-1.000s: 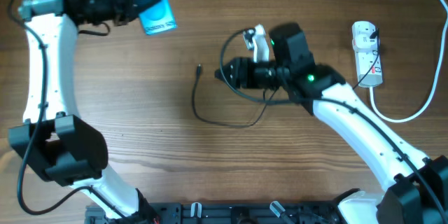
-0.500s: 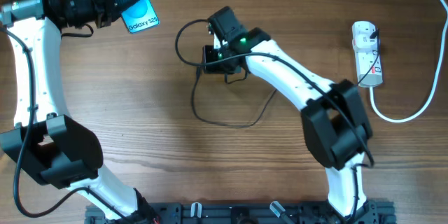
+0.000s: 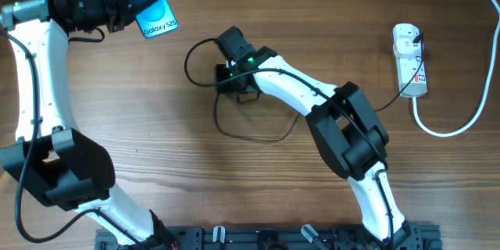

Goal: Plug charger to phone and switch on socket

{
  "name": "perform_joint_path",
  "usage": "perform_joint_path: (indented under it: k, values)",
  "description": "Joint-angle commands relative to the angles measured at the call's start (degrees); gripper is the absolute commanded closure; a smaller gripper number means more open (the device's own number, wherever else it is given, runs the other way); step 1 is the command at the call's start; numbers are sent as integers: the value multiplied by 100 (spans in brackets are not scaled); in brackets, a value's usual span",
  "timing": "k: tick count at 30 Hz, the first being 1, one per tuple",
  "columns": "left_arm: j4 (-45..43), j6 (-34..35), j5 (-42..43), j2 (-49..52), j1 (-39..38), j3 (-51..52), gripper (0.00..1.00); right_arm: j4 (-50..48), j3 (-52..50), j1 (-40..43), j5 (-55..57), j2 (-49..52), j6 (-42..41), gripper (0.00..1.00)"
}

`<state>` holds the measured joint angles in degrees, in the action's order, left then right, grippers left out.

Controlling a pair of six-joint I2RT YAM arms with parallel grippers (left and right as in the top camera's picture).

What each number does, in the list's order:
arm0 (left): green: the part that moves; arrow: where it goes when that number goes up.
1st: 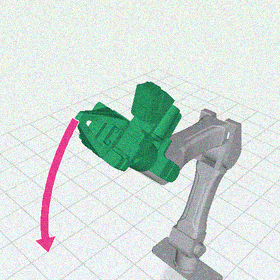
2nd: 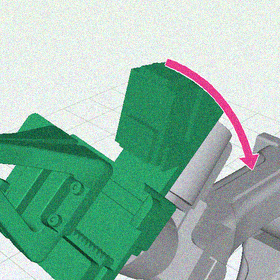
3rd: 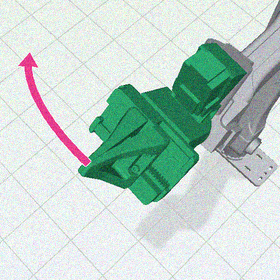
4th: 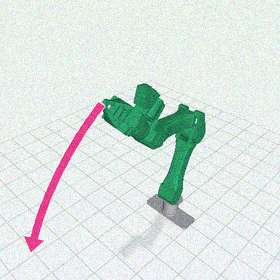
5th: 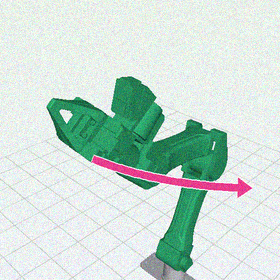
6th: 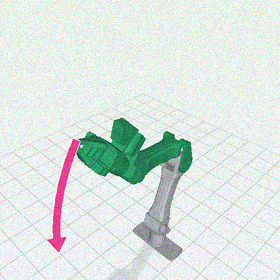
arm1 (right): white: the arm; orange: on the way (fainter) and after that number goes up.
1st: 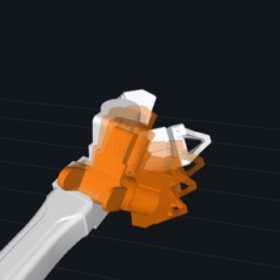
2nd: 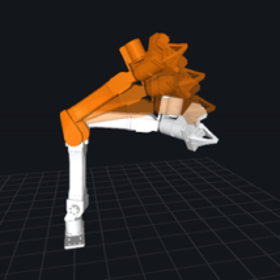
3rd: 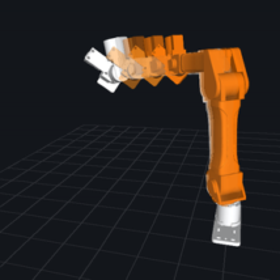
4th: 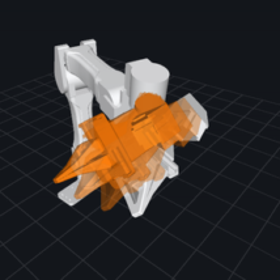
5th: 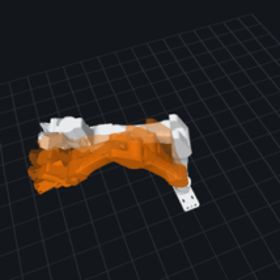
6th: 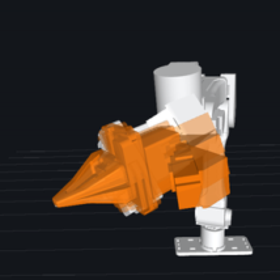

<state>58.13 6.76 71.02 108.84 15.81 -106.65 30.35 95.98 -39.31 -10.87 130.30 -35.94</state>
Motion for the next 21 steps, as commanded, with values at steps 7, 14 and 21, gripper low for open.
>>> perform_joint_path:
  k: [7, 14, 21]
  values:
    - [-2, 11, 234, -116, 11, -20, 96, -221, 103, -367, 1182, 195, -9, 66]
    - [22, 11, 236, -116, 7, -20, 96, -278, 103, -385, 1226, 560, -66, 73]
    - [26, 11, 236, -116, 7, -20, 96, -280, 103, -387, 1353, 664, -83, 95]
